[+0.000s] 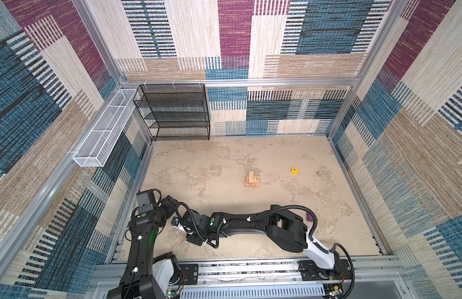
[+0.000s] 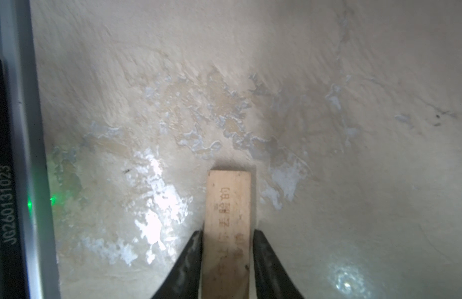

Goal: Build the wood block tower

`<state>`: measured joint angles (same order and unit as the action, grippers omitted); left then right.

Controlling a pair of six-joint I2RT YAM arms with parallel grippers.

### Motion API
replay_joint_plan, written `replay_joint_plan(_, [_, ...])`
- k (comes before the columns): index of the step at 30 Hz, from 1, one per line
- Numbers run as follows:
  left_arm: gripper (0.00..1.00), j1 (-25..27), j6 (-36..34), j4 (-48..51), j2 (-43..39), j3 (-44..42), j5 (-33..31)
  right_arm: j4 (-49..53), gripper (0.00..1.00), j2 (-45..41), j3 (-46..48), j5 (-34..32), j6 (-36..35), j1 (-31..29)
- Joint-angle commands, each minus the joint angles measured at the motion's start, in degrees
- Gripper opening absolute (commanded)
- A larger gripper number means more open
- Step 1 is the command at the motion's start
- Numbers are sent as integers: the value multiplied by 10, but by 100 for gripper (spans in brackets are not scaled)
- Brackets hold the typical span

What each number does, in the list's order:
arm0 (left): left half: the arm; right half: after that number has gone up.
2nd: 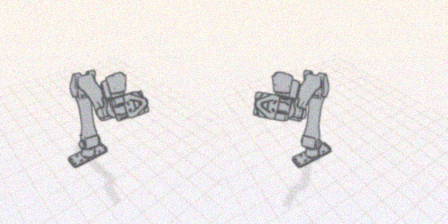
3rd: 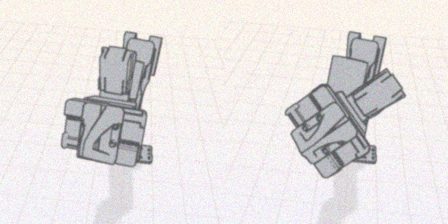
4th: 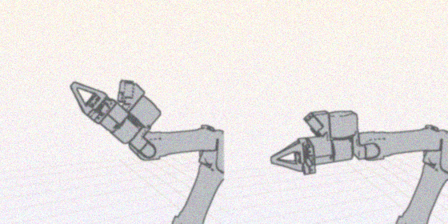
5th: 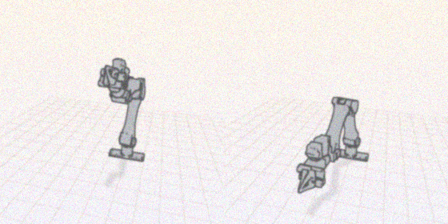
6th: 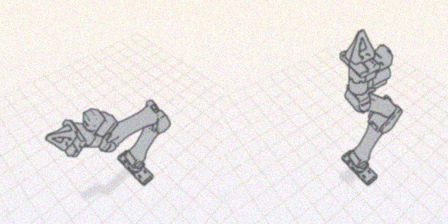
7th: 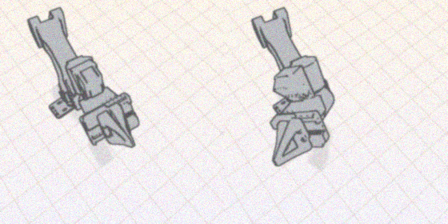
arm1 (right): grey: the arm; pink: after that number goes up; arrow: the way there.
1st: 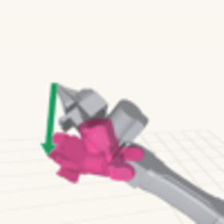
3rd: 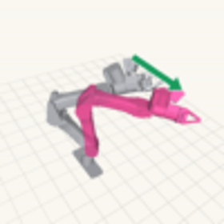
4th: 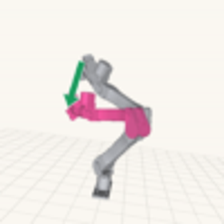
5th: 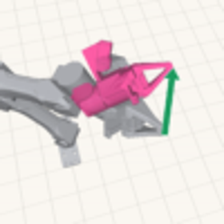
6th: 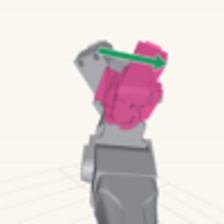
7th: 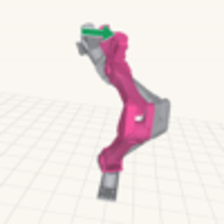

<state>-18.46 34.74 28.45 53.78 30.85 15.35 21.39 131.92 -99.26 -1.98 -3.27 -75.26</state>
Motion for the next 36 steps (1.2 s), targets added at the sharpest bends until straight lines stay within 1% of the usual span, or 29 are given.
replay_joint_plan(1, [81, -1, -6, -15, 2, -2, 7, 0, 37, -4, -5, -12, 1, -1])
replay_joint_plan(14, [81, 0, -6, -20, 1, -4, 11, 3, 37, -5, -8, -8, 2, -1])
replay_joint_plan(20, [80, 0, -6, -20, 0, -4, 12, 3, 39, -8, -8, -12, 4, -2])
replay_joint_plan(30, [80, 0, -6, -21, -3, -4, 12, 5, 34, -9, -8, -4, 5, -1])
replay_joint_plan(36, [80, 0, -6, -19, -3, -4, 11, 3, 28, -11, -5, 0, 4, -2])
